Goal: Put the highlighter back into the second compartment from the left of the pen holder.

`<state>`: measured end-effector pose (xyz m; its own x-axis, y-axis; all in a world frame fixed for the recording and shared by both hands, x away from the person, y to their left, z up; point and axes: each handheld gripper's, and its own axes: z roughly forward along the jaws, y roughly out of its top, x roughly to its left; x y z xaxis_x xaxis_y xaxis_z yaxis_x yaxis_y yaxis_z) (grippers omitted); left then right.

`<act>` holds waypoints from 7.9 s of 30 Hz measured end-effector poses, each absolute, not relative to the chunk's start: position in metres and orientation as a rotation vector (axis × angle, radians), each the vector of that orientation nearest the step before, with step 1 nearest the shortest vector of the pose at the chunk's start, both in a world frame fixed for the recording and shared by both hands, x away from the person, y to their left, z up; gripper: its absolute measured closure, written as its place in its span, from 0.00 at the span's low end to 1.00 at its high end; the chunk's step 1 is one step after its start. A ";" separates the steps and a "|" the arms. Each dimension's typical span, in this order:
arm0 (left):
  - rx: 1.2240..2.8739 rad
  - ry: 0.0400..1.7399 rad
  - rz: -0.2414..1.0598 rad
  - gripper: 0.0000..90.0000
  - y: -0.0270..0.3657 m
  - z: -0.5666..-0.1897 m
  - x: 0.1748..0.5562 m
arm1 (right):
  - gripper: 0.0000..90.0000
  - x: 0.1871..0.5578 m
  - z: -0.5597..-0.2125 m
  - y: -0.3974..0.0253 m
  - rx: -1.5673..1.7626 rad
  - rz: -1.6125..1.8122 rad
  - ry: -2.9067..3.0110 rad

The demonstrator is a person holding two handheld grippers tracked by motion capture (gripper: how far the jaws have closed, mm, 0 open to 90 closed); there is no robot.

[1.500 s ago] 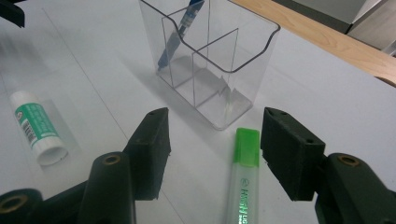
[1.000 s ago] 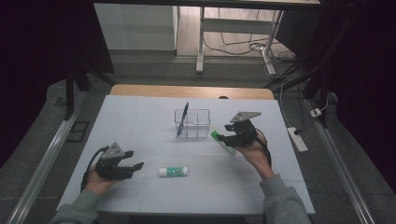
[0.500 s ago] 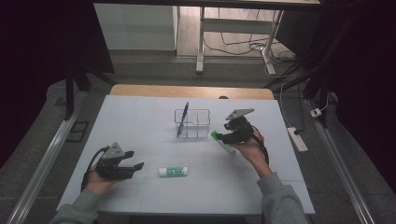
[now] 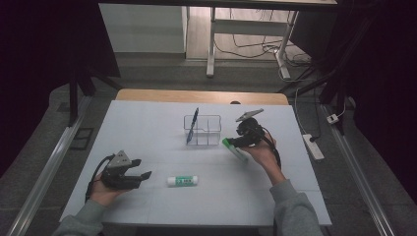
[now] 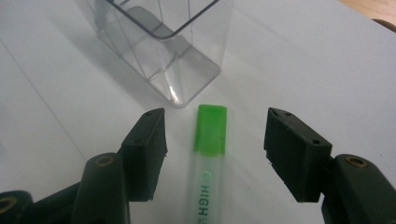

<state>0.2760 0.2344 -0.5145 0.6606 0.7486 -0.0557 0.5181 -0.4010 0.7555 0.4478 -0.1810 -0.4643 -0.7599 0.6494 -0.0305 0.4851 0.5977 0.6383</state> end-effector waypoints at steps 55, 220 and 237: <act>2.099 0.976 0.371 0.39 0.235 -0.516 0.277 | 0.73 0.469 -0.504 -0.156 1.044 0.623 2.665; 2.105 0.978 0.366 0.38 0.236 -0.517 0.281 | 0.73 0.485 -0.425 -0.083 0.837 1.677 2.149; 2.113 0.982 0.367 0.38 0.235 -0.518 0.281 | 0.59 0.479 -0.429 -0.099 0.857 1.641 2.194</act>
